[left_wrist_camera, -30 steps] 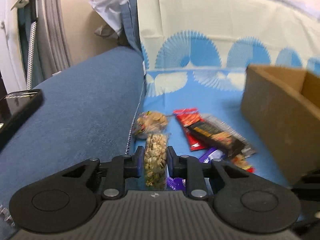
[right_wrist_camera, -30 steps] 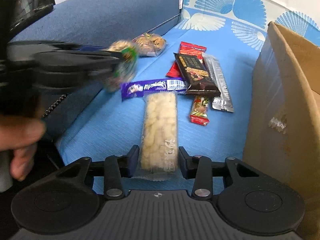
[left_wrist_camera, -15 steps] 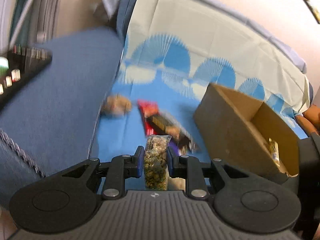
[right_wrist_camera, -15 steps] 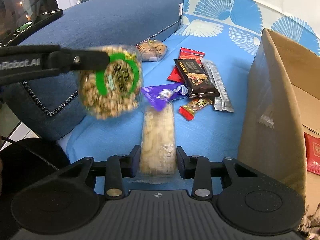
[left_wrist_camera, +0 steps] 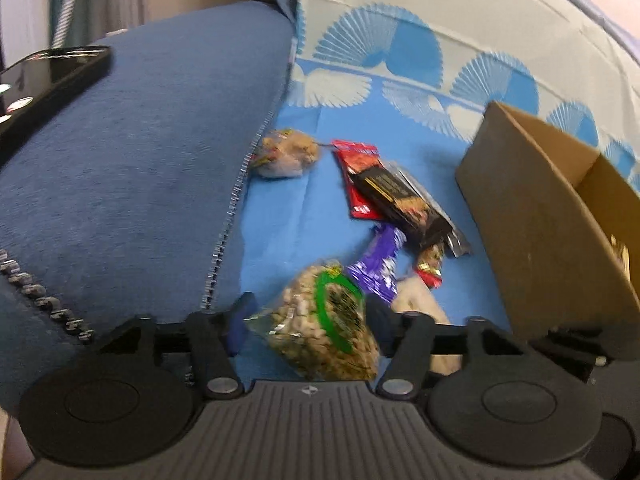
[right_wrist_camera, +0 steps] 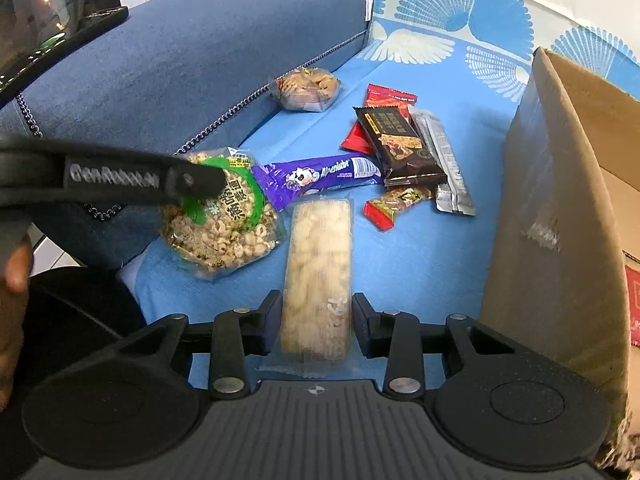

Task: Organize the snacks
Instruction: 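Grasp the white puffed-rice bar with the right tool while the left tool reaches for the nut pack, then grasp the round green-ring nut pack with the left tool while the right tool lifts the rice bar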

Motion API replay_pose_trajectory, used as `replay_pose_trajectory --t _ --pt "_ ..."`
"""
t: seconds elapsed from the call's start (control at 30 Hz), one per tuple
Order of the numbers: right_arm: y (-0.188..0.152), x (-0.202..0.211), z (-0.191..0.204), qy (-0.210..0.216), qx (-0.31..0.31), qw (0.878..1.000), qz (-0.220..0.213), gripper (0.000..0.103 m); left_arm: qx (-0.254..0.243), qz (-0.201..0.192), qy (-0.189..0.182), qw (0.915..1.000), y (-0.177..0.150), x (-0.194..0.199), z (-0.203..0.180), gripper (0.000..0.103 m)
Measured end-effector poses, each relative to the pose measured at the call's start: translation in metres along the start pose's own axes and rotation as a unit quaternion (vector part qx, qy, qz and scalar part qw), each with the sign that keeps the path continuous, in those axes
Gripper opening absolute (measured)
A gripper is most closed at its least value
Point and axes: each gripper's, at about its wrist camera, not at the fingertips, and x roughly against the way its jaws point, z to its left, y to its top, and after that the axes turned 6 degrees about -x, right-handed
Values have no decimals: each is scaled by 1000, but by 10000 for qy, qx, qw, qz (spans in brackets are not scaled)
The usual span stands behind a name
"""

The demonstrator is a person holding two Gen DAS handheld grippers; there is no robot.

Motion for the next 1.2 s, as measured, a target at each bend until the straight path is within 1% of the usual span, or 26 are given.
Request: replay_pose_trajectory --t 0.03,0.07,0.13,0.2,0.27,0.4,0.53,0.7,0.87,1.0,1.07,1.1,1.13,1.17,1.2 --pt "1 0 0 4 5 10000 -9 40 -118 79 -28 9999 0 -3 -4 82" --pt "1 0 0 8 13 10000 -14 41 -244 173 -44 9995 0 -7 -8 88" --pt "1 -1 1 7 24 10000 -22 43 -489 400 -9 9980 0 -16 -17 93" --pt "2 -1 1 -1 29 10000 -26 44 -602 600 73 9964 0 -25 -20 94" --pt "3 -2 1 -5 35 10000 -19 46 -600 720 141 9955 -1 -29 -21 94" --pt "3 -4 2 -47 54 10000 -3 48 -618 841 151 9944 -1 -35 -21 95" --pt "4 -6 1 -70 43 10000 -3 48 -623 990 69 9931 1 -43 -22 99" --pt "4 -8 0 -142 41 9999 -25 48 -442 1140 49 9925 2 -53 -19 99" --pt "4 -9 -1 -174 40 9998 -60 48 -407 1084 160 9931 3 -58 -21 99" --pt "3 -10 0 -228 61 9997 -67 48 -339 1009 138 9942 3 -57 -19 96" --pt "3 -10 1 -248 71 9996 -77 45 -282 969 100 9948 3 -55 -17 96" --pt "3 -11 2 -272 70 9996 -93 42 -257 949 78 9951 3 -53 -16 95" --pt "3 -10 2 -303 74 9994 -118 41 -239 930 60 9954 3 -53 -15 94" --pt "4 -10 2 -325 75 9994 -135 41 -218 903 50 9957 3 -51 -14 90" --pt "4 -10 3 -355 63 9992 -155 40 -193 886 49 9959 3 -50 -13 88"
